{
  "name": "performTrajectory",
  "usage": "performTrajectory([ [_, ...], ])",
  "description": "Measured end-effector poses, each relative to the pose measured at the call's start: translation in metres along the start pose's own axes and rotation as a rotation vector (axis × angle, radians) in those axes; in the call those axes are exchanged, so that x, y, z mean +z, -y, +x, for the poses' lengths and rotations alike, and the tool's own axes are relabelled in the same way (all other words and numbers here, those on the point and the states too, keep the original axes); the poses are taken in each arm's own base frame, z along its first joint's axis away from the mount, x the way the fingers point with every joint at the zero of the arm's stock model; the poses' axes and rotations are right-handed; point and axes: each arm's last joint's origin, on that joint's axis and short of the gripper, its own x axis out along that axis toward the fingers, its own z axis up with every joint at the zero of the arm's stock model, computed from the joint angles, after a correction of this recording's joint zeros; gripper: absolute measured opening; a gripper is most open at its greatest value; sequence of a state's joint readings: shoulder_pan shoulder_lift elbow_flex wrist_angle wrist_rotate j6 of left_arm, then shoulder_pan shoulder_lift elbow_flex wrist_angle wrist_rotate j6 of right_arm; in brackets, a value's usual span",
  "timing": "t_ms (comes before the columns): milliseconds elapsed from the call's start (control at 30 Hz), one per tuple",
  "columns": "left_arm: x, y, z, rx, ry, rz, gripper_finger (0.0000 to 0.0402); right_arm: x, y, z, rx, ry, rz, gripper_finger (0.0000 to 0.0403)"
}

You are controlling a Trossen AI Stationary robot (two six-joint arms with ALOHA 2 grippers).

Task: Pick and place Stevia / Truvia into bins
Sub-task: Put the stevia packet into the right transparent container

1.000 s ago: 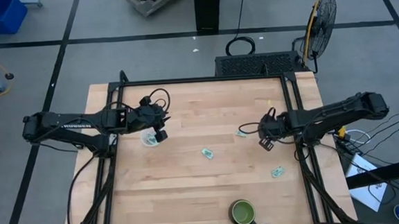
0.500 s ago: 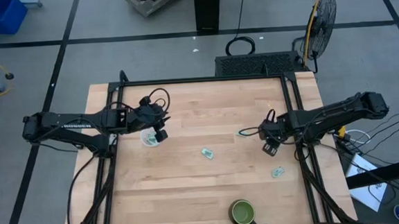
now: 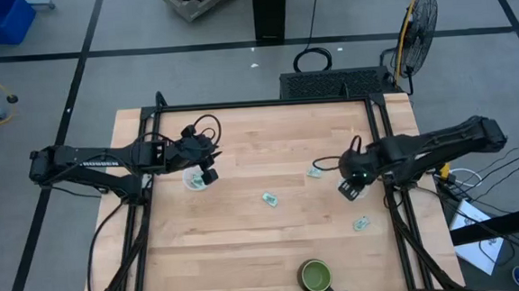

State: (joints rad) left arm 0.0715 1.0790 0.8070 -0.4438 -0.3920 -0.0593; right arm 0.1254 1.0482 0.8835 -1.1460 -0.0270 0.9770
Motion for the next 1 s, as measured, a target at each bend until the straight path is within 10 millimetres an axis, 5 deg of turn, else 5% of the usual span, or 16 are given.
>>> performTrajectory([
  [233,0.0,0.0,0.0,0.0,0.0,-0.002,0.0095,-0.035,-0.039,-0.012,0.262,-0.032,0.017,0.0068],
  [400,0.0,0.0,0.0,0.0,0.0,-0.002,0.0095,-0.072,-0.054,-0.004,0.24,-0.164,0.171,0.0057],
  [633,0.0,0.0,0.0,0.0,0.0,-0.045,0.0095,-0.099,-0.04,0.039,0.067,-0.236,0.351,0.0059],
  [833,0.0,0.0,0.0,0.0,-0.001,-0.066,0.0095,-0.101,-0.015,0.075,-0.044,-0.261,0.413,0.0063],
  [1000,0.0,0.0,0.0,0.0,-0.001,-0.071,0.0095,-0.103,-0.01,0.094,0.028,-0.273,0.389,0.0062],
])
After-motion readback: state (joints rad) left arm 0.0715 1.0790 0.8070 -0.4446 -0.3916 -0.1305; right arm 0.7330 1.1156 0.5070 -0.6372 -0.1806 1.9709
